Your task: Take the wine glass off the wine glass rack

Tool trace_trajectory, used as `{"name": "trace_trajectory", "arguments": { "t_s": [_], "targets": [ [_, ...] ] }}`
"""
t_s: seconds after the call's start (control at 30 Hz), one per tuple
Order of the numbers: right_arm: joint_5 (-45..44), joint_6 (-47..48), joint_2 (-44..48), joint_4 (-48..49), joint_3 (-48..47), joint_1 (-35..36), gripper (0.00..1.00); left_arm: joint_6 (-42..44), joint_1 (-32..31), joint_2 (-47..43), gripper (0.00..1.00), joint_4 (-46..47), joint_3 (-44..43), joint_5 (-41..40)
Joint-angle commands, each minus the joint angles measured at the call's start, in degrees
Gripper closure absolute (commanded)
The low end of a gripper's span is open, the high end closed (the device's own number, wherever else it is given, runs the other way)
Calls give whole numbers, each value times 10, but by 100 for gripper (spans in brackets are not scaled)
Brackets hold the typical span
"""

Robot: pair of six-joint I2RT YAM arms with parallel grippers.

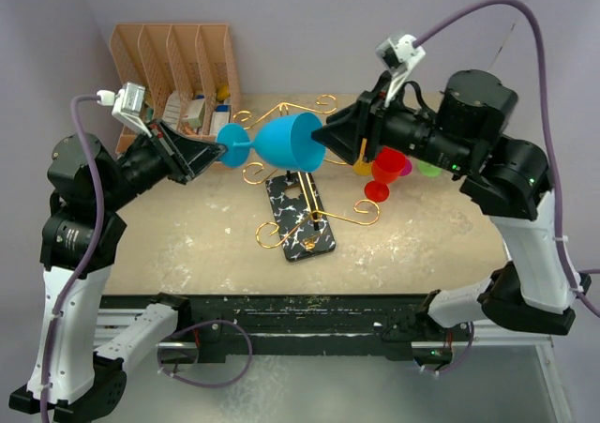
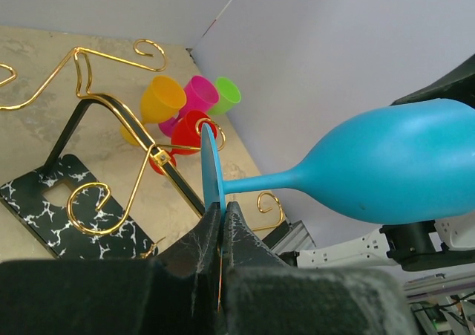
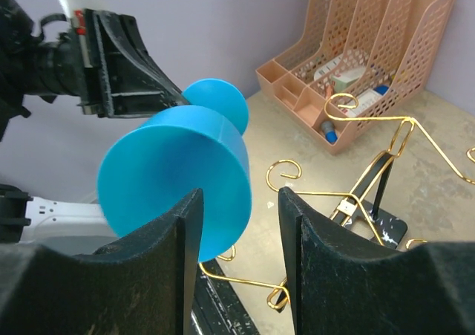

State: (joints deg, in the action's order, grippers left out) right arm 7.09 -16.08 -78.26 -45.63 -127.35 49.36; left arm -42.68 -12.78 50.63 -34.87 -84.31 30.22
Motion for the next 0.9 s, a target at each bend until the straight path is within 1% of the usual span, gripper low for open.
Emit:
{"name": "trace_trajectory", "arguments": {
  "t_s": [0.0,0.1,0.13,0.17,0.2,0.23,0.27,0.3,0.33,0.37,0.4,0.43,0.47,0.53,0.57,0.63,0.7,0.77,0.83,0.87],
  "targets": [
    [5,0,-13,38,7,1,52,-3,0,-2,100,34,-29,9],
    [14,-2,-25,38,7,0,53,-4,1,-2,100,35,-29,9],
    [16,-5,-30,35,6,0,59,-4,0,-1,100,35,-29,10],
    [16,-11,-35,30,3,0,72,-4,0,-1,100,35,-29,10],
    [16,-16,-39,24,-1,1,88,-3,0,0,100,34,-29,9],
    [9,-18,-43,21,-6,0,100,-2,0,0,100,33,-28,8],
    [-20,-21,-43,16,-12,0,100,-1,0,2,100,29,-27,4],
    [-57,-22,-45,8,-22,0,100,1,0,3,97,23,-27,-1],
    [-105,-22,-51,-6,-45,0,100,2,0,4,85,15,-26,-7],
    [-160,-17,-56,-23,-66,-1,100,4,0,5,75,7,-24,-16],
    [-217,-12,-62,-43,-86,-9,100,5,0,7,68,0,-22,-24],
    [-270,-7,-67,-56,-104,-23,100,7,0,6,64,-6,-19,-33],
    [-305,0,-70,-66,-121,-43,100,10,1,5,60,-12,-17,-46],
    [-356,16,-74,-82,-141,-109,100,17,0,3,55,-30,-15,-72],
    [-361,20,-77,-93,-148,-153,100,25,0,1,53,-39,-15,-86],
    [-338,19,-76,-113,-142,-255,100,39,0,-1,52,-62,-18,-122],
    [-335,16,-56,-110,-85,-340,100,55,0,-1,51,-89,-25,-165],
    [-299,1,-32,-110,-18,-421,100,71,0,2,51,-115,-32,-206],
    [-242,-12,-7,-116,52,-495,100,87,0,7,51,-143,-37,-249],
    [-221,-16,9,-112,89,-521,100,97,0,11,51,-156,-42,-268]
  ]
}}
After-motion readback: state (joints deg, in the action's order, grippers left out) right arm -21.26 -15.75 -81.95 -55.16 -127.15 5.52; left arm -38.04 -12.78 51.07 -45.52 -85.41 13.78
